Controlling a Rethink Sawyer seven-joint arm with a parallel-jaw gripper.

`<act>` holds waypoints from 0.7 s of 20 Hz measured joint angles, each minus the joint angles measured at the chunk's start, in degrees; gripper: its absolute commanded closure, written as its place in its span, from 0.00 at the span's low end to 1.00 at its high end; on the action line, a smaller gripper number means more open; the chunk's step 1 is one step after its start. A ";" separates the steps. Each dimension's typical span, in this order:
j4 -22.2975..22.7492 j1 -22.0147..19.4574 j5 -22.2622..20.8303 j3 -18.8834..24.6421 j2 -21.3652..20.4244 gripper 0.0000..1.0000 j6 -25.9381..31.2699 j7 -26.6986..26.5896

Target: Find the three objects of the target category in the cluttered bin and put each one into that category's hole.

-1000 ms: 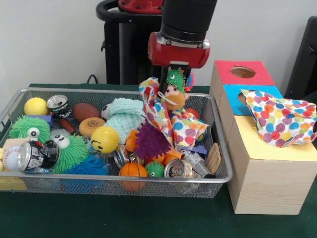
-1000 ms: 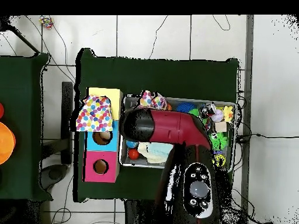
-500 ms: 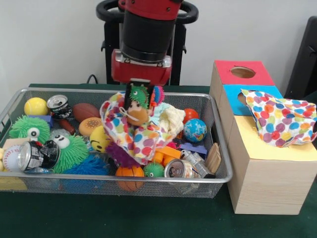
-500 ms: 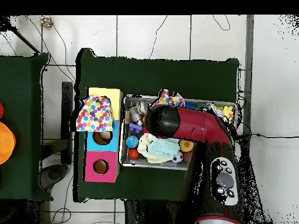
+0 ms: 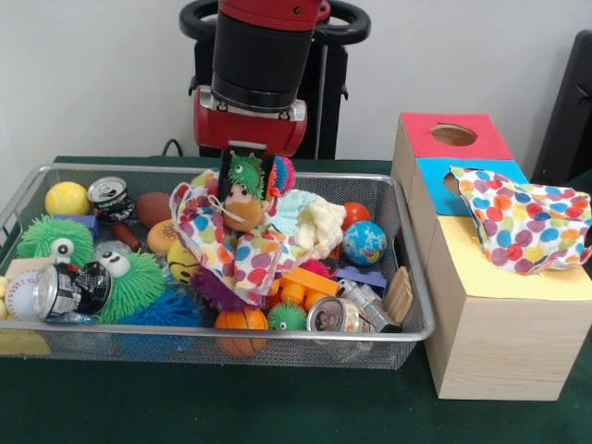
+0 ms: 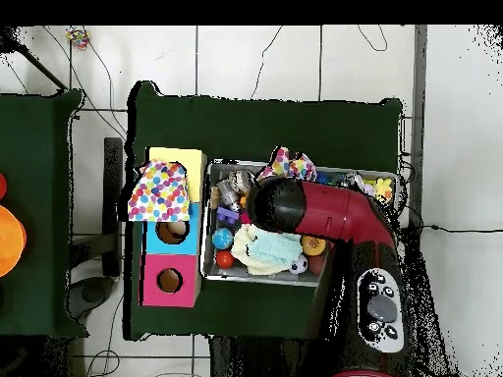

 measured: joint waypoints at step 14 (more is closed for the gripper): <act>0.32 11.06 0.15 -3.18 -4.01 1.00 0.02 0.00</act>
